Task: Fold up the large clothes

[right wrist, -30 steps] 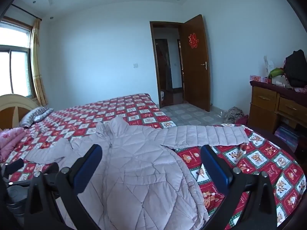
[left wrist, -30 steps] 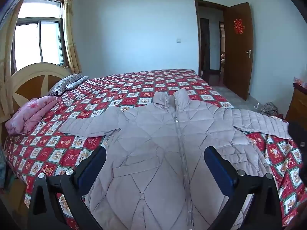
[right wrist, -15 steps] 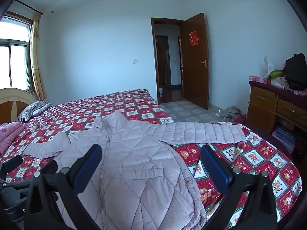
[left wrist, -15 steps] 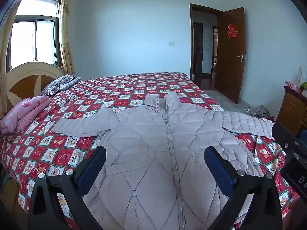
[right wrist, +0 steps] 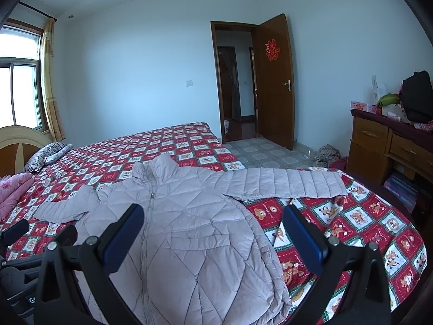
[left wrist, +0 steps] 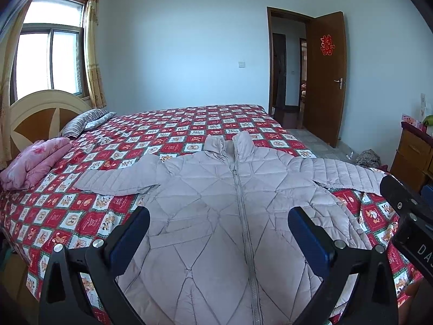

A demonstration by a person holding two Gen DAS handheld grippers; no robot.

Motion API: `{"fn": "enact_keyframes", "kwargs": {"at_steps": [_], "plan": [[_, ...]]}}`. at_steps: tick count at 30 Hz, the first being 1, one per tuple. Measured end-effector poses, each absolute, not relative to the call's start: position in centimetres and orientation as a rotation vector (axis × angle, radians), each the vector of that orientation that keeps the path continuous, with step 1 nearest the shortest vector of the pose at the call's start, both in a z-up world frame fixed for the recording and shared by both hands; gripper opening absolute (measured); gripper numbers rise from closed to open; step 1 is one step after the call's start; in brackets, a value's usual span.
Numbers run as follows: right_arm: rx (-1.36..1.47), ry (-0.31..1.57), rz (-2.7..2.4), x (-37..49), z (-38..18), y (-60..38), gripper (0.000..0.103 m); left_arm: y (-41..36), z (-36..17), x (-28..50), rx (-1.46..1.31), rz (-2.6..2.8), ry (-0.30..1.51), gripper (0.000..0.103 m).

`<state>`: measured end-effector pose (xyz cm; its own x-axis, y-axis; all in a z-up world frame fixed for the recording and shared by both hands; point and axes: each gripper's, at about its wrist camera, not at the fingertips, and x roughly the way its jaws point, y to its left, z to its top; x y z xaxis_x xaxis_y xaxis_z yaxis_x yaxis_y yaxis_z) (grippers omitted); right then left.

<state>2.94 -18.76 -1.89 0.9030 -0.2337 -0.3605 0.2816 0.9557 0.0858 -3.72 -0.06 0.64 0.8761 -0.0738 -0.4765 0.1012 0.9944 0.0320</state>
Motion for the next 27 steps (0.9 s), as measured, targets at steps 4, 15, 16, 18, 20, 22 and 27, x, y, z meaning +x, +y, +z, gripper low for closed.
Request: {"fn": "enact_keyframes", "kwargs": {"at_steps": [4, 15, 16, 18, 20, 22, 27], "plan": [[0.131, 0.352, -0.27, 3.05, -1.93, -18.86, 0.103, 0.01, 0.65, -3.78, 0.056, -0.093, 0.496, 0.102], [0.129, 0.35, -0.278, 3.07, -2.11, -18.92, 0.103, 0.1, 0.61, -3.6, 0.045, -0.086, 0.499, 0.102], [0.13, 0.349, -0.279, 3.06, -2.11, -18.94, 0.103, 0.07, 0.58, -3.57, 0.045, -0.086, 0.501, 0.102], [0.131, 0.348, -0.281, 3.05, -2.17, -18.99, 0.103, 0.02, 0.51, -3.48, 0.046, -0.086, 0.502, 0.102], [0.132, 0.349, -0.281, 3.06, -2.12, -19.0, 0.103, 0.0, 0.49, -3.45, 0.046, -0.085, 0.502, 0.102], [0.131, 0.35, -0.281, 3.05, -2.11, -19.01, 0.103, 0.03, 0.49, -3.48, 0.045, -0.086, 0.503, 0.102], [0.129, 0.353, -0.283, 3.08, -2.14, -19.12, 0.103, -0.04, 0.25, -3.3, 0.048, -0.085, 0.508, 0.102]]}}
